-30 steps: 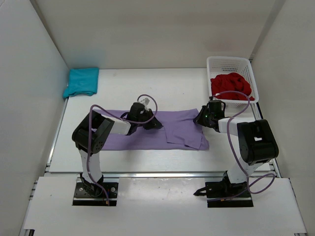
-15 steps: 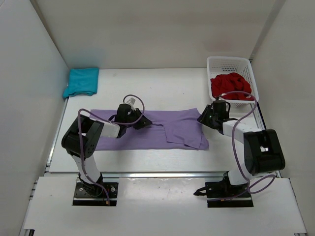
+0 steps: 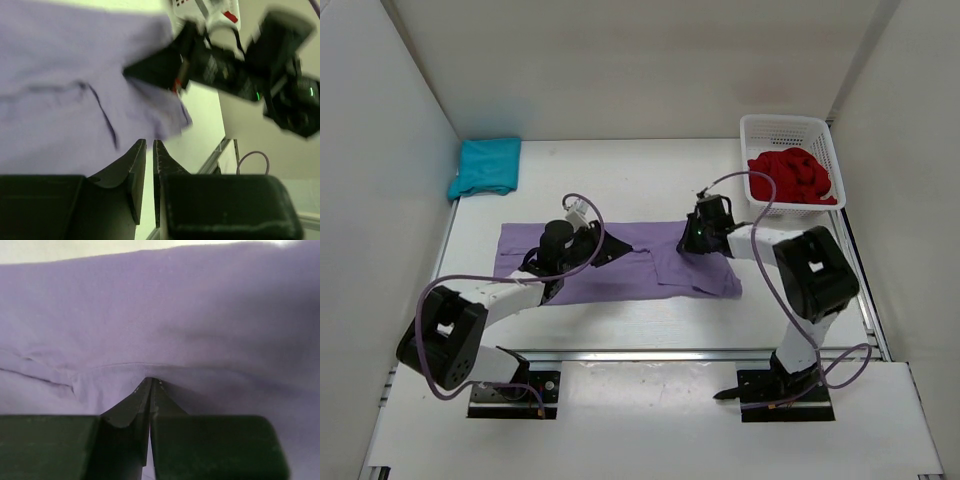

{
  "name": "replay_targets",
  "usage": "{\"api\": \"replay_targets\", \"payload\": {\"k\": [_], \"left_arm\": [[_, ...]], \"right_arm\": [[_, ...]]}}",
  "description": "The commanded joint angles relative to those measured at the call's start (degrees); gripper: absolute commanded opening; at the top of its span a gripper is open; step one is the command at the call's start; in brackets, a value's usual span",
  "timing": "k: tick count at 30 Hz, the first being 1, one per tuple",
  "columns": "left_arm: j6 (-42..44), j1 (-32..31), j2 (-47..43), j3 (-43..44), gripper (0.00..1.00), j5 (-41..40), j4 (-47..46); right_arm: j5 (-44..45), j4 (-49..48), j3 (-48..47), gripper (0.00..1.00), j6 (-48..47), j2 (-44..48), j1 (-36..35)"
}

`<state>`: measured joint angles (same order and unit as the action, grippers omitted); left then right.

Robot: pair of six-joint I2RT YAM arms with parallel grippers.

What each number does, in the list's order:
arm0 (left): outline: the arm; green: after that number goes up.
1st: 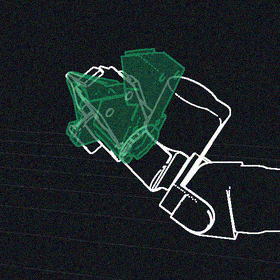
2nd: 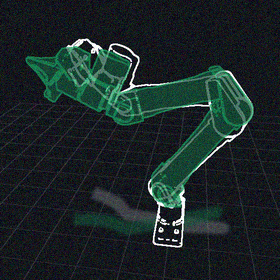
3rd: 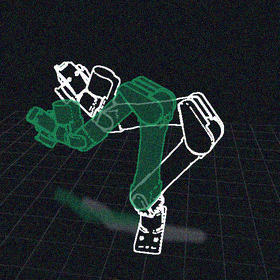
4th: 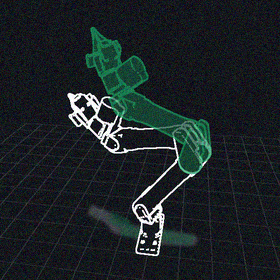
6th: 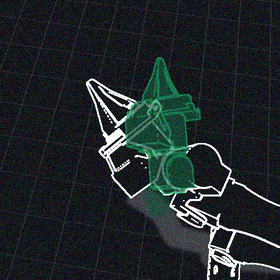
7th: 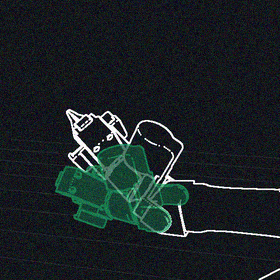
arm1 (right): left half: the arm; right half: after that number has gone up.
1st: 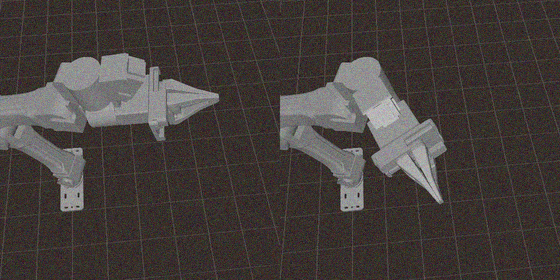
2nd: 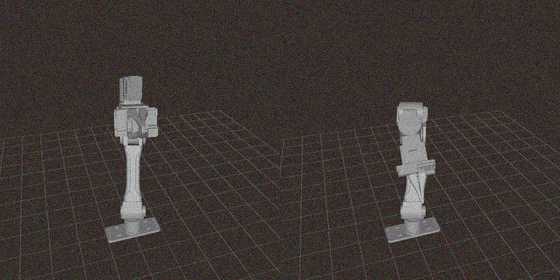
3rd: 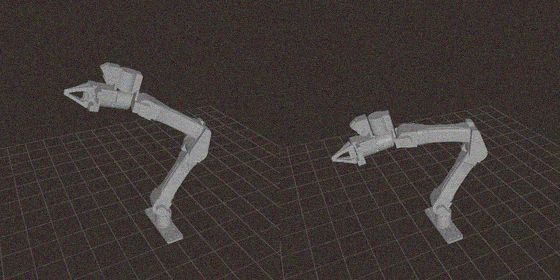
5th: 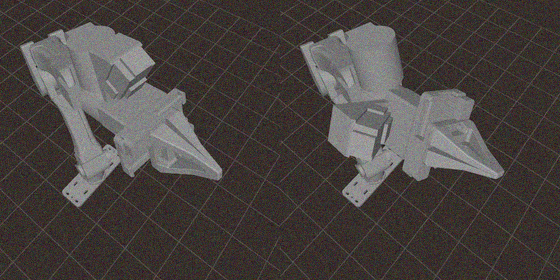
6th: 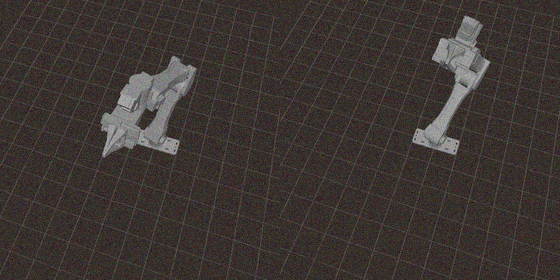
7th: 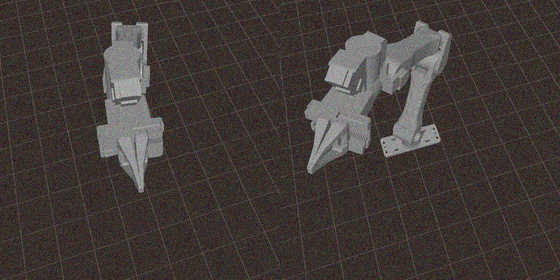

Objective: Fold and stack the t-shirts
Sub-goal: Rotate the tshirt 90 degrees

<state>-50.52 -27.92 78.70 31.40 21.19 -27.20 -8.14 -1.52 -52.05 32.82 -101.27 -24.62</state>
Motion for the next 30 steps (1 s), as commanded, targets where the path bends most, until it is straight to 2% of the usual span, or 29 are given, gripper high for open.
{"api": "replay_targets", "payload": {"k": [1,5,6,7,8,9,10,11,12,13,14,15,16,17,20,22,23,24,25,26,27,28,30], "left_arm": [[-0.1,0.3,-4.8,-1.7,0.23,2.0,0.3],[1.2,1.3,-7.8,-2.0,0.24,2.1,3.0],[1.2,1.3,-8.9,-2.0,0.24,1.9,4.2],[1.5,1.6,-10.1,-2.4,0.24,1.7,4.3],[2.0,1.9,-10.5,-2.0,0.24,1.6,5.9],[2.6,2.8,-11.9,-1.9,0.26,1.1,7.5],[3.2,2.5,-13.1,-2.0,0.28,1.0,8.6],[3.9,2.6,-14.3,-2.2,0.30,0.3,10.2],[4.4,2.7,-15.1,-3.0,0.34,-0.1,11.1],[4.3,3.1,-16.5,-4.3,0.39,-0.5,11.6],[4.4,3.8,-18.1,-5.1,0.43,-0.3,11.6],[4.4,4.8,-18.9,-7.0,0.54,-0.7,11.4],[4.9,5.0,-19.9,-8.1,0.97,-0.5,12.5],[5.2,6.1,-21.2,-8.6,0.98,-0.1,13.2],[6.2,8.6,-24.5,-10.6,0.99,0.5,15.0],[6.0,11.6,-27.3,-11.7,0.98,2.4,13.8],[5.5,12.3,-28.6,-12.1,0.93,3.5,13.6],[5.3,13.1,-29.8,-12.5,0.77,4.5,13.8],[5.4,13.5,-30.4,-12.2,0.67,5.0,14.4],[5.4,14.1,-31.5,-11.8,0.51,4.7,15.6],[6.5,13.4,-32.1,-11.4,0.41,4.7,16.5],[6.9,13.6,-32.9,-10.8,0.37,4.3,18.0],[7.0,13.9,-33.9,-9.7,0.38,4.0,19.9]], "right_arm": [[0.6,3.9,-8.8,0.00,-2.1,-7.5,0.7],[-2.6,13.4,-33.3,0.00,-4.4,-23.9,3.2],[-2.8,16.4,-46.8,0.01,-6.0,-31.4,3.4],[-3.2,24.6,-66.4,0.00,-7.7,-36.0,3.4],[-4.9,34.2,-78.1,0.00,-8.4,-46.9,4.1],[-8.5,40.4,-104.6,0.01,-9.0,-58.7,4.7],[-11.6,34.5,-99.2,0.04,-5.4,-58.5,5.0],[-17.0,21.4,-90.7,0.07,-3.3,-49.0,6.7],[-16.2,15.0,-79.5,0.12,-1.7,-41.6,6.9],[-15.5,14.5,-76.7,0.15,-3.4,-37.5,6.4],[-14.5,16.6,-78.9,0.25,-4.2,-35.9,6.3],[-15.3,20.7,-81.3,0.32,-6.2,-34.4,5.9],[-16.1,23.2,-85.7,0.38,-7.9,-33.4,5.6],[-15.9,28.1,-89.5,0.41,-8.9,-32.9,5.3],[-12.3,39.1,-90.7,0.44,-13.3,-29.5,1.6],[-10.5,44.7,-84.2,0.40,-15.6,-27.4,-2.4],[-8.6,44.2,-76.7,0.37,-16.3,-24.9,-5.8],[-5.8,40.1,-65.0,0.32,-16.3,-23.2,-7.6],[-3.5,31.4,-58.8,0.31,-15.1,-18.6,-11.1],[-3.0,27.6,-47.1,0.32,-12.7,-14.2,-13.8],[-2.9,20.1,-37.9,0.32,-9.1,-10.3,-15.2],[-3.9,13.7,-30.5,0.33,-7.6,-8.9,-15.5],[-5.6,5.4,-23.4,0.36,-2.6,-6.1,-17.1]]}}
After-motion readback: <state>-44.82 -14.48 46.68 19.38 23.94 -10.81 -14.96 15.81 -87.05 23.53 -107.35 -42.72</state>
